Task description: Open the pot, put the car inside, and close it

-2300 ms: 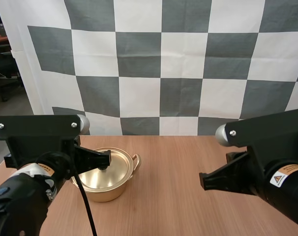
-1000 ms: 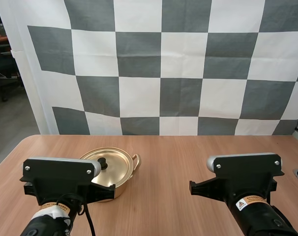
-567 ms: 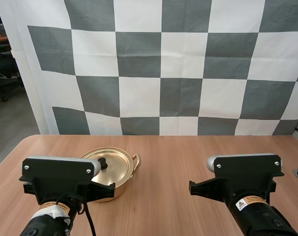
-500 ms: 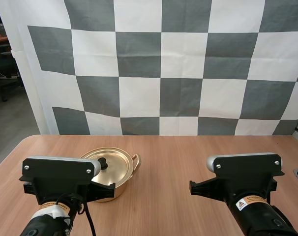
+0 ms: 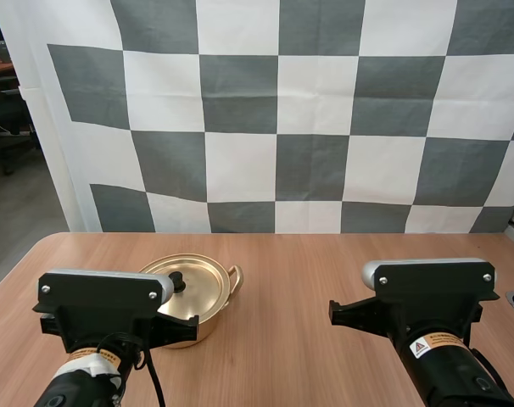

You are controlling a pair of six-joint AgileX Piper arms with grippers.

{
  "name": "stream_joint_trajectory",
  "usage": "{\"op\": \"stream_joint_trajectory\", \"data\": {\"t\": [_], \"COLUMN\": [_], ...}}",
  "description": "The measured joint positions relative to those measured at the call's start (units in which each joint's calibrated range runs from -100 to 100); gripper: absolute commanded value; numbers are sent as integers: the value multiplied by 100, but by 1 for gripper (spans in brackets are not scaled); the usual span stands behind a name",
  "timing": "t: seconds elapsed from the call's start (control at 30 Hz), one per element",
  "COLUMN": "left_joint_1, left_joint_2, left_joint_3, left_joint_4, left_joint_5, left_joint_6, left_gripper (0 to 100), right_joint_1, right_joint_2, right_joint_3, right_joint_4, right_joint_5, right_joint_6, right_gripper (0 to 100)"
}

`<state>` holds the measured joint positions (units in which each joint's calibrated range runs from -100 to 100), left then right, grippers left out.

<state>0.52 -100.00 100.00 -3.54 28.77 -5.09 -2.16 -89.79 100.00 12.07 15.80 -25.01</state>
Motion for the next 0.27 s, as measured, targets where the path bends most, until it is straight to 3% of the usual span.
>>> {"op": "stream_joint_trajectory", "data": {"t": [0.27], "left_joint_1": [0], "left_joint_2": [0], "left_joint_3": [0], "left_joint_4": [0], "left_joint_5": [0], "left_joint_6": [0], "left_gripper": [0], "right_joint_1": [0], "right_joint_2": [0], "right_joint_3": [0], "right_joint_4": [-175], "right_joint_5": [-21], "right_joint_6": [0], "right_gripper": [0]}}
